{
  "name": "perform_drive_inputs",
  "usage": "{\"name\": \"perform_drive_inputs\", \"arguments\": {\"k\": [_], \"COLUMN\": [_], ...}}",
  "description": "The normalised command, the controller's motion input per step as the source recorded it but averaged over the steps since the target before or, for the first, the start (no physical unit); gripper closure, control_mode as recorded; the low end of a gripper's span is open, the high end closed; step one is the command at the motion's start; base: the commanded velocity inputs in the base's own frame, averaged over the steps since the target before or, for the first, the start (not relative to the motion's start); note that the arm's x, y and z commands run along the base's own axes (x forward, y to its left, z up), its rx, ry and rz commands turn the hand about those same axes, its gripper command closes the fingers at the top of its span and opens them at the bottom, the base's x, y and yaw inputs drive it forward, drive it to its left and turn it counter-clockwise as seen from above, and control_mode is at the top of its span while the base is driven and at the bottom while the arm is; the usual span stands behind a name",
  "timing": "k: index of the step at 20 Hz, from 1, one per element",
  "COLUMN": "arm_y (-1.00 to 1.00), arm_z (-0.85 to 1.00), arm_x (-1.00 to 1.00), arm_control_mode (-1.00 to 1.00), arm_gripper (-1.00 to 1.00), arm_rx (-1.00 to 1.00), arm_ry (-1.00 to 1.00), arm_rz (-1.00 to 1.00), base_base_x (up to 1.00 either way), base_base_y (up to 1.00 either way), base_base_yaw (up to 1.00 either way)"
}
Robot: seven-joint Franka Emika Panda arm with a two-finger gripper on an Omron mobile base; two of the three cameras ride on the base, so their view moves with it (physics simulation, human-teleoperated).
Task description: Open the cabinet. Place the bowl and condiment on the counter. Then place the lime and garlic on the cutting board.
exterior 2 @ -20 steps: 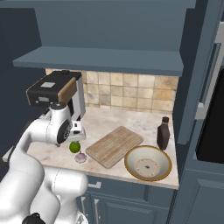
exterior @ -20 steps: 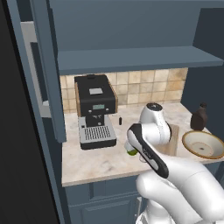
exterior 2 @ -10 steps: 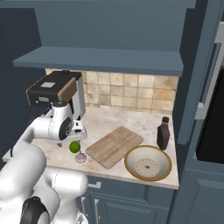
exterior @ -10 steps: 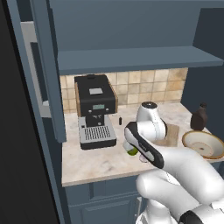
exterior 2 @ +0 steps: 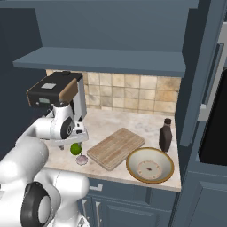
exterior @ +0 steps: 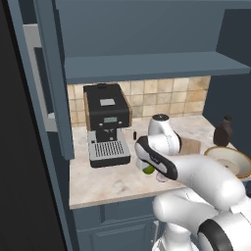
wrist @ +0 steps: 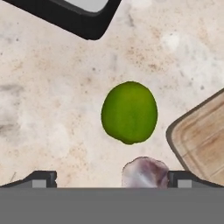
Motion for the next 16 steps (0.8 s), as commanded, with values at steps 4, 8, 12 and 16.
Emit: {"name": "perform_drive_inputs", "arguments": {"k": [4, 8, 12, 16], "arm_y": [0.02, 0.00, 0.02, 0.05], "arm_z": [-0.14, -0.09, -0.12, -0.14], "arm_x": [0.10, 0.13, 0.13, 0.03], "arm_control_mode": [-1.00, -1.00, -1.00, -1.00], "arm_gripper": [-1.00, -1.00, -1.00, -1.00], "arm_rx": [-0.03, 0.00, 0.00, 0.00], "arm_ry": [0.03, 0.01, 0.05, 0.07], "arm_rz": [0.04, 0.05, 0.03, 0.01], "base_base_x": [0.00, 0.00, 0.00, 0.00], "base_base_y": [0.00, 0.00, 0.00, 0.00], "base_base_yaw": [0.00, 0.00, 0.00, 0.00]}}
